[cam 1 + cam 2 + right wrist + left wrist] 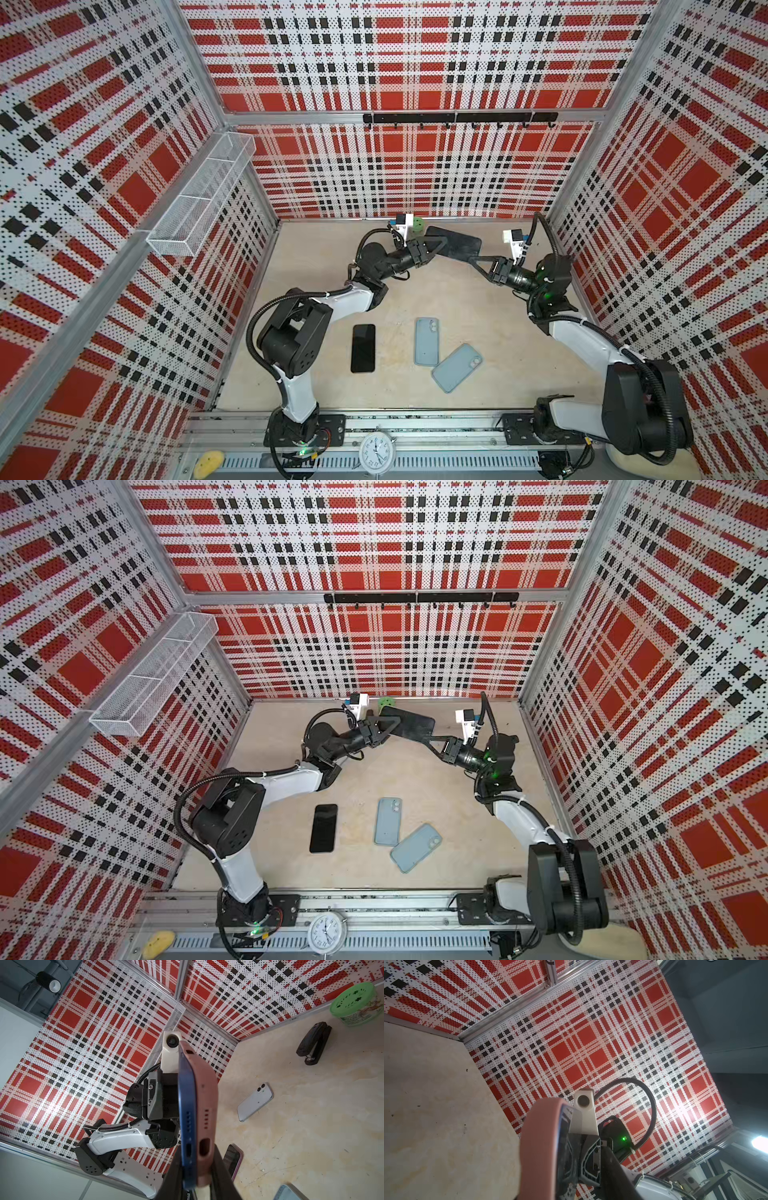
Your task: Put the phone into the phone case
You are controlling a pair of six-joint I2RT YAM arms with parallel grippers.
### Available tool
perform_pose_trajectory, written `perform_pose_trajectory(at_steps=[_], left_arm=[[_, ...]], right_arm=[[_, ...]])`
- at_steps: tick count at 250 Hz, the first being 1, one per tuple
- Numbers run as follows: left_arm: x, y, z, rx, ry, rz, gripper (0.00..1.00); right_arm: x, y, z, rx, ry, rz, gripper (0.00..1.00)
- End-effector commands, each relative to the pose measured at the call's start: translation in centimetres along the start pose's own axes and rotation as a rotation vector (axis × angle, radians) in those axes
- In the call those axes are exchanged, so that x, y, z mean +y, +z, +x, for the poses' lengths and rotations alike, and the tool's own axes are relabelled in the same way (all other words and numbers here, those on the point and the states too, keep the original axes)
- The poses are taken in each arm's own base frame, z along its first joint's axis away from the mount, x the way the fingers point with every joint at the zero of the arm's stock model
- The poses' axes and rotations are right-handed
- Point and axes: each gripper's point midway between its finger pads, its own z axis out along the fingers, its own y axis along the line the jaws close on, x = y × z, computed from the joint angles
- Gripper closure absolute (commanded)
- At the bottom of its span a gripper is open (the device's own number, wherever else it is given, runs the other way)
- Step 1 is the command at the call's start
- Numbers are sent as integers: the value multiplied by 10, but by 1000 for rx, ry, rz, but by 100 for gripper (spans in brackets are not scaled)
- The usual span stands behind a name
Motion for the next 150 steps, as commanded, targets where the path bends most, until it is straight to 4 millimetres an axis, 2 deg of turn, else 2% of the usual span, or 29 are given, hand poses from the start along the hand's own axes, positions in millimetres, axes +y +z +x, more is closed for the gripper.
perform_pose_trajectory(at_steps=[1,23,52,109,150], left_arm=[[-62,10,-6,-30,111,162,66],[-61,12,-11,-47,110,160,74],[-60,14,-14,-52,102,161,78],[-60,13,-14,-18,99,172,82],[-55,6,-17,-7,99,160,82]], right_arm=[[-2,5,0,-55,-3,12,99],[-1,11,7,-36,3,-5,98],[1,13,11,-24,17,-34,92],[18,13,10,22,-4,-104,63],[26,6,0,21,-9,-119,60]])
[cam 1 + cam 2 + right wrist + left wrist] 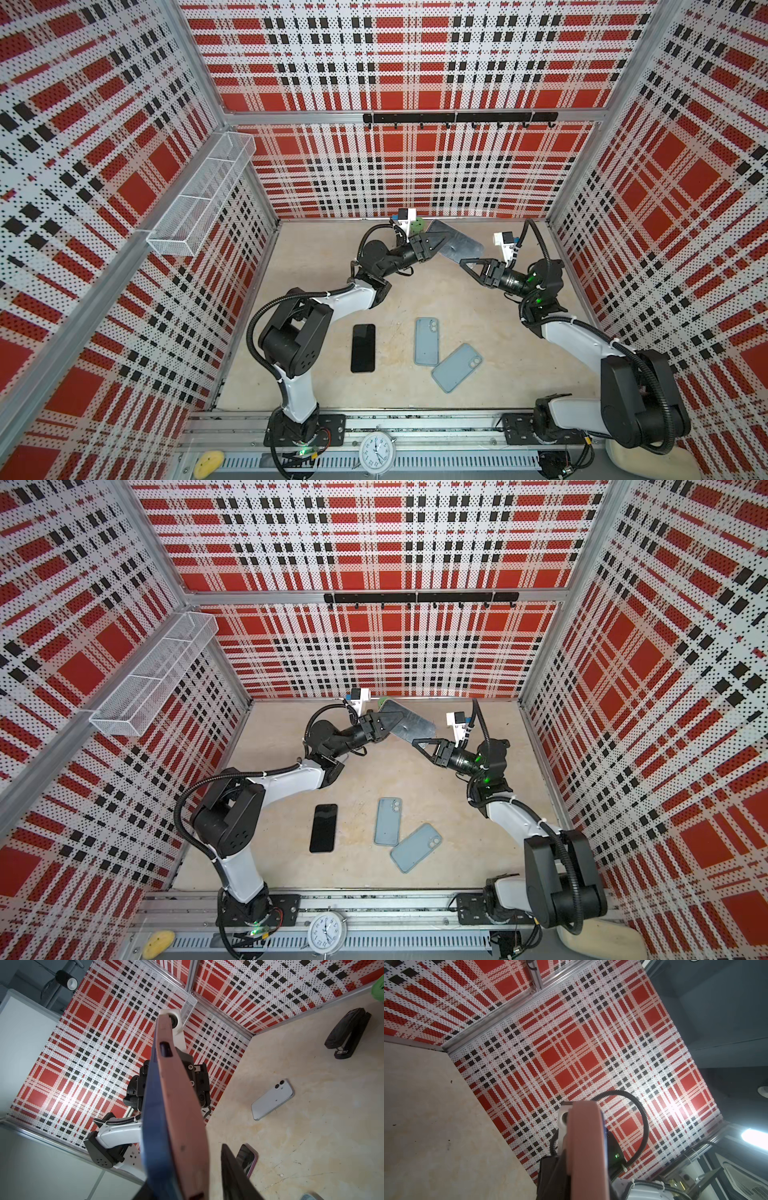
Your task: Put the phone into the phone case
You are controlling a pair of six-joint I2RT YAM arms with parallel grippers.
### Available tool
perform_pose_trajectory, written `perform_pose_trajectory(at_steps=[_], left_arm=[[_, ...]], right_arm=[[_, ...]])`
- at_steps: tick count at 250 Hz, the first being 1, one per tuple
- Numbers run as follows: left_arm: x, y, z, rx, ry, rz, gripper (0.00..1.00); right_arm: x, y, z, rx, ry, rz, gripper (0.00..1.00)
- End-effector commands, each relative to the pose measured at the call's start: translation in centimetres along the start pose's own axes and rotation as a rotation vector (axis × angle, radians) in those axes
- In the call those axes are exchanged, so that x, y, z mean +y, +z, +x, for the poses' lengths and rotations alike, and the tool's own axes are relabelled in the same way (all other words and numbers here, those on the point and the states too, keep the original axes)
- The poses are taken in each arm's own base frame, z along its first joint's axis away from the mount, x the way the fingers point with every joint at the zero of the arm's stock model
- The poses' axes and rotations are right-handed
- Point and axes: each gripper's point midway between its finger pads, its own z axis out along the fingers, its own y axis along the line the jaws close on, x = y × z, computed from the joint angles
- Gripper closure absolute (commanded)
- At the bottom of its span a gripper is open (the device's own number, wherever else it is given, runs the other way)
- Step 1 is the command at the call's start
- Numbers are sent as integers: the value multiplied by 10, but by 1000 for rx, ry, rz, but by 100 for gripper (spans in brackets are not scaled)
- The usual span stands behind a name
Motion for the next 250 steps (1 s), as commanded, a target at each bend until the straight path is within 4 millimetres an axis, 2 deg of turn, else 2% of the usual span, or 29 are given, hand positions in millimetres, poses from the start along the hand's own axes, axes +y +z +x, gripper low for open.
perform_pose_trajectory(at_steps=[1,53,124,154,183,205,250], left_arm=[[-35,-1,-10,4,63,108,82],[-30,-5,-16,-4,62,102,82],[-28,-4,-18,0,54,112,82],[-29,-2,-17,4,49,116,71],[-31,0,-15,6,50,119,62],[-32,3,-14,4,47,118,60],[-34,12,-6,-6,32,126,59]], right_arm=[[17,-3,-11,-2,-40,-44,60],[25,-4,-12,7,-41,-66,68],[23,-3,-12,8,-30,-67,82],[17,-2,-13,1,-25,-56,91],[9,-1,-13,-6,-21,-30,95],[0,-1,-14,-21,-24,13,100],[-11,5,-9,-59,-61,110,100]])
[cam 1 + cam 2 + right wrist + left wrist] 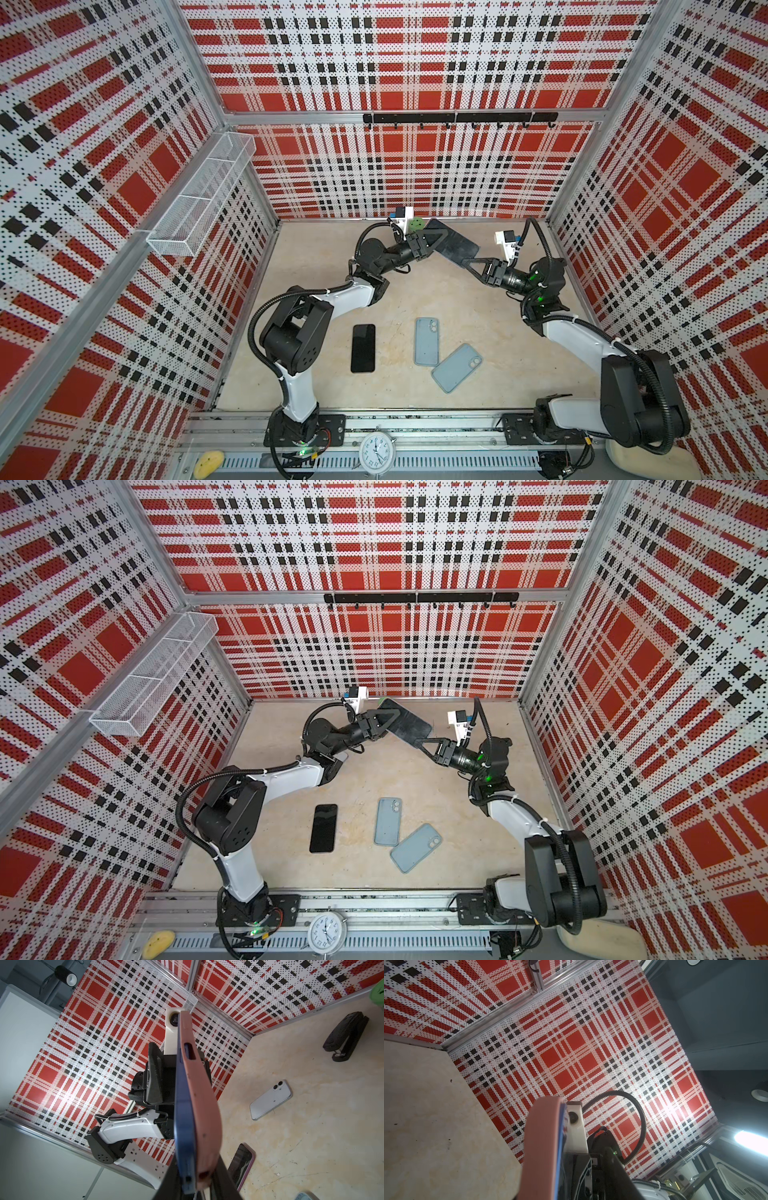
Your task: Put the phone into the phone case
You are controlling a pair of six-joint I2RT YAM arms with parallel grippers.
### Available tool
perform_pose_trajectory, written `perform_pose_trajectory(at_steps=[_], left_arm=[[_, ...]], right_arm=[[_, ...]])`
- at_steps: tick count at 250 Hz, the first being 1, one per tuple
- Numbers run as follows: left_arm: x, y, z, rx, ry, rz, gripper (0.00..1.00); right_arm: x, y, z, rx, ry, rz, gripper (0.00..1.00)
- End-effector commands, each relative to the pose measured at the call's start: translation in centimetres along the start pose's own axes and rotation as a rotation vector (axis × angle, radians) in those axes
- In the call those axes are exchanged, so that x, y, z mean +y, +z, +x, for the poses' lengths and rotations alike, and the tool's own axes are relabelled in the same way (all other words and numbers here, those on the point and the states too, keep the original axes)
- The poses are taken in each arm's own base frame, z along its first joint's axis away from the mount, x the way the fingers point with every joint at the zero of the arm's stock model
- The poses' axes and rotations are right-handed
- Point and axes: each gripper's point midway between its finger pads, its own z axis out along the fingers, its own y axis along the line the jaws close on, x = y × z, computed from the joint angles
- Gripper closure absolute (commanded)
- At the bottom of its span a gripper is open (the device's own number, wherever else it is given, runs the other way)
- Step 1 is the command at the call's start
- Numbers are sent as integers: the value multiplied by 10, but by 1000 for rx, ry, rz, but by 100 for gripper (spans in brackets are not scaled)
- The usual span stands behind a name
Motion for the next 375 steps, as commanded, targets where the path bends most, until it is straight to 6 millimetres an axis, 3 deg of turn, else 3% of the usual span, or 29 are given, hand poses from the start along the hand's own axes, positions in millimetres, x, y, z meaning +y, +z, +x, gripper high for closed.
perform_pose_trajectory(at_steps=[1,41,103,159,216,275,319,375], left_arm=[[-41,15,1,-5,61,127,59],[-41,21,6,-17,51,137,61],[-42,26,4,-20,45,146,74],[-42,21,4,16,46,151,79],[-43,8,3,110,40,157,80],[-39,5,2,143,-3,177,80],[-42,6,1,141,-2,184,79],[-40,6,-1,134,-11,179,76]], right_arm=[[-9,5,-8,-60,-34,94,100],[-10,14,3,-70,-53,119,100],[-13,25,22,-13,-30,95,100],[4,22,20,39,-82,61,79],[32,-6,0,50,-118,-23,61],[53,-10,-1,82,-146,-87,63],[47,-9,0,87,-130,-96,64],[41,-8,0,67,-108,-104,77]])
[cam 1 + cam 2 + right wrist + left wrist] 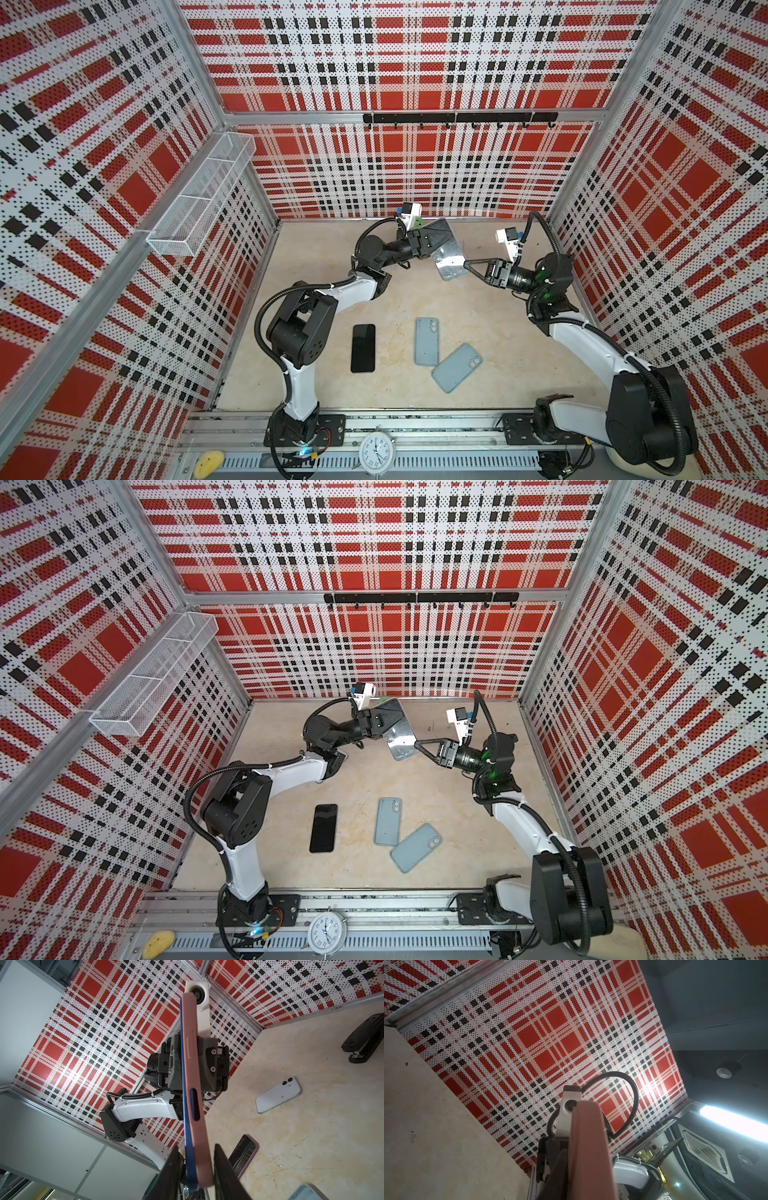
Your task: Put the phone into the phone case
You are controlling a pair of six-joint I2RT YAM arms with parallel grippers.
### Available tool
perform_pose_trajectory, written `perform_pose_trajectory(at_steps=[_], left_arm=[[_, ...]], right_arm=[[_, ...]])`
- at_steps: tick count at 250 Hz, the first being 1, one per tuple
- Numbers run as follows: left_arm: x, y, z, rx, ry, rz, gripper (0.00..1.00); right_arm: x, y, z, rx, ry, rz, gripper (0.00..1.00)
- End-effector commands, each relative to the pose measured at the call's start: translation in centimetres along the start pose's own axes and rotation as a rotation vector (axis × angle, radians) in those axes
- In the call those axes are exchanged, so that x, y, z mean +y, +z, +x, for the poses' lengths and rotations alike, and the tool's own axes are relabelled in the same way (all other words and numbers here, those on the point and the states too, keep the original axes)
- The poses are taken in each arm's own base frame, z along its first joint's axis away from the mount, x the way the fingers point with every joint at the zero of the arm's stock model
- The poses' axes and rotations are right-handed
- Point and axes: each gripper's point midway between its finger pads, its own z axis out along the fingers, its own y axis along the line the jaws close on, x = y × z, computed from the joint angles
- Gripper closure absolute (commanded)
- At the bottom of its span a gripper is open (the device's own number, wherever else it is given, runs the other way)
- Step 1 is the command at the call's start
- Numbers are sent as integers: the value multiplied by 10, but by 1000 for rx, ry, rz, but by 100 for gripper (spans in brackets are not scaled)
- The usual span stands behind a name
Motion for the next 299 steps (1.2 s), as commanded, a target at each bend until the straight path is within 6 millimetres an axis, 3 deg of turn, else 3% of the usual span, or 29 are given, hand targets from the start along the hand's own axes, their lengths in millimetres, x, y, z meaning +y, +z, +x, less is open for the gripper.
perform_pose_trajectory(at_steps=[1,77,122,141,244,299], left_arm=[[-21,3,-7,1,29,65,76],[-16,1,-12,-55,36,40,78],[-9,-5,-21,-112,37,11,87],[-7,-8,-25,-132,31,2,90],[-5,-6,-28,-127,17,16,91],[-7,-1,-28,-124,16,27,91]], right_arm=[[10,0,-4,-16,-51,-42,77],[-27,-2,0,-64,1,108,94],[-33,-4,-3,-96,3,140,64],[-30,-6,-5,-104,-8,141,57],[8,-5,-9,-107,-30,4,51],[7,11,-1,-73,41,-115,53]])
